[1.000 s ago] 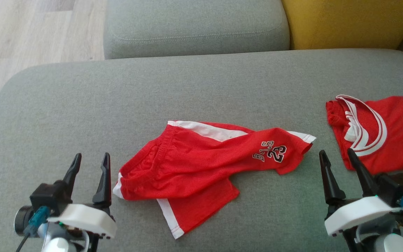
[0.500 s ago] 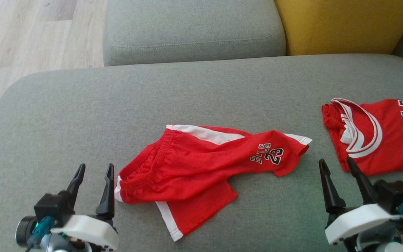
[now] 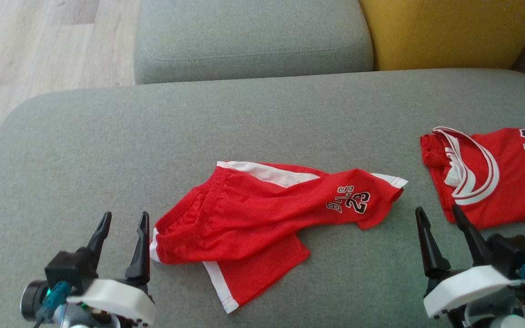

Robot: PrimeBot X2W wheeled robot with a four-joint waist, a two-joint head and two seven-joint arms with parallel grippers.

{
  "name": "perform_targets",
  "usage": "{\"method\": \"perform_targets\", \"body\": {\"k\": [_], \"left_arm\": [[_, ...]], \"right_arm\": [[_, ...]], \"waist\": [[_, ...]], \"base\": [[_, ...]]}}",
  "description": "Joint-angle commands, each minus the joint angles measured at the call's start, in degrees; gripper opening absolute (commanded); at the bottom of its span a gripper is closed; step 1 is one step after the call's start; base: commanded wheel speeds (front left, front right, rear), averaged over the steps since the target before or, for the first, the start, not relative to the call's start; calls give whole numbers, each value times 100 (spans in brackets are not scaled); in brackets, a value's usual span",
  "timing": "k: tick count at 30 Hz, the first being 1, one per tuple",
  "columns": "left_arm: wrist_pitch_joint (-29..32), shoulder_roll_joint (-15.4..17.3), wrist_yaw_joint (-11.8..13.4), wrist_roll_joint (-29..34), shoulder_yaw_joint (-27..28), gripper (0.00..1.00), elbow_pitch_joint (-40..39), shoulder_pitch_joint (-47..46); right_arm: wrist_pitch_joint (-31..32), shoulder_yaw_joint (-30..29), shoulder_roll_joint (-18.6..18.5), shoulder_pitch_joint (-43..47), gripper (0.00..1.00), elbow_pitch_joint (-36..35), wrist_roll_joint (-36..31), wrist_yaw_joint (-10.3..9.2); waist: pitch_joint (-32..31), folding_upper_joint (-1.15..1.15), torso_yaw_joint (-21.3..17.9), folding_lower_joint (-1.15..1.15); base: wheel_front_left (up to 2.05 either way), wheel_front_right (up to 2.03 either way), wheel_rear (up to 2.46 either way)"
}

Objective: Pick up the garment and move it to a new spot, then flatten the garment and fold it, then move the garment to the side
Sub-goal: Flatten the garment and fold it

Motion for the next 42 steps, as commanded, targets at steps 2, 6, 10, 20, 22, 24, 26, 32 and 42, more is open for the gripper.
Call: {"method": "perform_targets", "body": {"k": [2, 6, 10, 20, 22, 24, 26, 32, 42], "left_arm": [[-17, 143, 37, 57, 196, 100, -193, -253], [-18, 155, 40, 47, 188, 100, -185, -266], [-27, 160, 47, 42, 177, 100, -178, -281], [-27, 136, 29, 52, 93, 100, -205, -440], [-32, 116, -4, 65, 51, 100, -203, -539], [-53, 96, -44, 75, 20, 100, -184, -661], [-80, 73, -80, 86, -8, 100, -156, -781], [-168, 10, -174, 98, -67, 100, -30, -1020], [-298, -80, -210, 103, -90, 100, 173, -1197]], "right_arm": [[20, 118, -30, -166, 100, -208, 27, -5], [20, 115, -30, -173, 100, -196, 34, -5], [30, 107, -30, -183, 100, -194, 36, -5], [71, 75, -30, -397, 100, 300, 138, -5], [49, 120, -30, -571, 100, 518, 193, -5], [26, 159, -30, -802, 100, 760, 194, -5], [2, 198, -30, -1061, 100, 1020, 328, -5], [-41, 287, -30, -1644, 100, 1718, 312, -5], [-183, 302, -30, -1921, 0, 2270, 461, -5]], "waist": [[9, 0, 5, 0], [23, 0, 5, 0], [38, 0, 9, 0], [187, 0, 120, 0], [301, 0, 184, 0], [431, 0, 245, 0], [557, 0, 297, 0], [786, 0, 408, 0], [938, 0, 375, 0]], "base": [[0, 0, 0], [0, 0, 0], [0, 0, 0], [0, 0, 0], [0, 0, 0], [0, 0, 0], [0, 0, 0], [0, 0, 0], [0, 0, 0]]}}
